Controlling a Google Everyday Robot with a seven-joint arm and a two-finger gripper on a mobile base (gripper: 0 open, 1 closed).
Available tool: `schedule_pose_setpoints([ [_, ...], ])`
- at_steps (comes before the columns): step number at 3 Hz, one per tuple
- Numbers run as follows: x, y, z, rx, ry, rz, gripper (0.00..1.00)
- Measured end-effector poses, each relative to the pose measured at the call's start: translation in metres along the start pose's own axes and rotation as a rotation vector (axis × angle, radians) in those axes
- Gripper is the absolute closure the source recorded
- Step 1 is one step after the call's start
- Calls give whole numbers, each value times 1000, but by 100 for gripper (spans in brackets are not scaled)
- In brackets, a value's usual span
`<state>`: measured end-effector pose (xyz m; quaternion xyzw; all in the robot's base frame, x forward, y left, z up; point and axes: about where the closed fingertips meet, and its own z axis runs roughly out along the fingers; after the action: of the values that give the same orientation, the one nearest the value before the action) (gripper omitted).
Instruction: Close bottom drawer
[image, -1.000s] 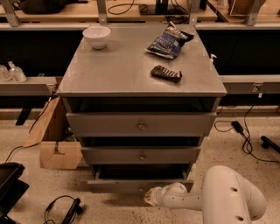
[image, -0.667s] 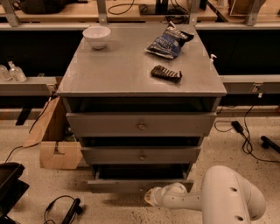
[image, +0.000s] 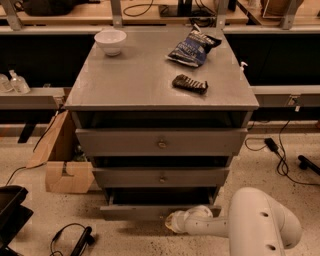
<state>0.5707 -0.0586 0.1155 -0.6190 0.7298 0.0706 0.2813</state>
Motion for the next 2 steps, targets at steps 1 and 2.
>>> schedule_pose_setpoints([
  [1,-6,-29,0,30,13,-29,100],
  [2,-15,-62,2,75,17,-67,100],
])
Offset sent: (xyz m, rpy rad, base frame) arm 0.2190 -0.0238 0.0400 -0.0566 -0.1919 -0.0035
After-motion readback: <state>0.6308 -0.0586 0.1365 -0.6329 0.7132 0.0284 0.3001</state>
